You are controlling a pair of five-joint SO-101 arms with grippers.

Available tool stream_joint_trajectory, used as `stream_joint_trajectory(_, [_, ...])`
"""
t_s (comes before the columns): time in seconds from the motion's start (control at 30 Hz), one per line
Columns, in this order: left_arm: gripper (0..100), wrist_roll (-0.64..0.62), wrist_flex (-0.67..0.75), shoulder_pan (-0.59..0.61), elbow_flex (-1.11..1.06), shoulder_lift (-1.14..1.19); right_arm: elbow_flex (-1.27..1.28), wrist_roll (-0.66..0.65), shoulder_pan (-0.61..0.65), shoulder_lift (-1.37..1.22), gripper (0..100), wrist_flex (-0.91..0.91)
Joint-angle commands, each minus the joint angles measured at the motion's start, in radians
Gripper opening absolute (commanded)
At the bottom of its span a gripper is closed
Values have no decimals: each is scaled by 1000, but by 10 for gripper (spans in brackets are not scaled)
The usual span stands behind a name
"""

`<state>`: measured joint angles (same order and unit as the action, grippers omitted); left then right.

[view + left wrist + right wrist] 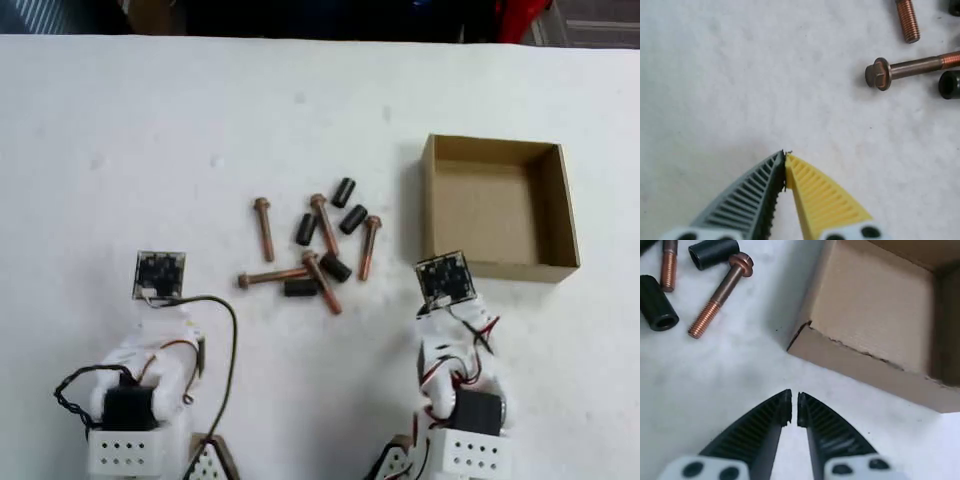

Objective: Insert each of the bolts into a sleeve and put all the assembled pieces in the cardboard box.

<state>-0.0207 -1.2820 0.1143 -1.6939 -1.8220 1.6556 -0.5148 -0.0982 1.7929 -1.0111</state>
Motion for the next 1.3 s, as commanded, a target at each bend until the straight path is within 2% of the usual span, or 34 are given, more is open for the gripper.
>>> stream_joint_trajectory(0.0, [27,3,-2,5,0,-5,-129,-49,-62,5,18,-2])
stream_joint_trajectory(0.1, [27,3,-2,5,0,-5,-284,-52,-64,1,24,-90])
stream_joint_trajectory(0.23, [27,3,-2,5,0,-5,-482,-46,-42,-61,115,-194])
stream_joint_trajectory(0.43, [27,3,-2,5,0,-5,-753,-44,-22,-381,140,-265])
stream_joint_trajectory(0.67, [26,3,0,5,0,-5,-967,-52,13,-719,142,-263])
stream_joint_trajectory(0.87, [25,3,0,5,0,-5,-1069,-52,114,-963,142,-269])
stream_joint_trajectory(1.17, [25,3,0,5,0,-5,-1343,-52,329,-1323,137,-435])
stream_joint_trajectory(1.27, [25,3,0,5,0,-5,-1421,-52,386,-1412,75,-476])
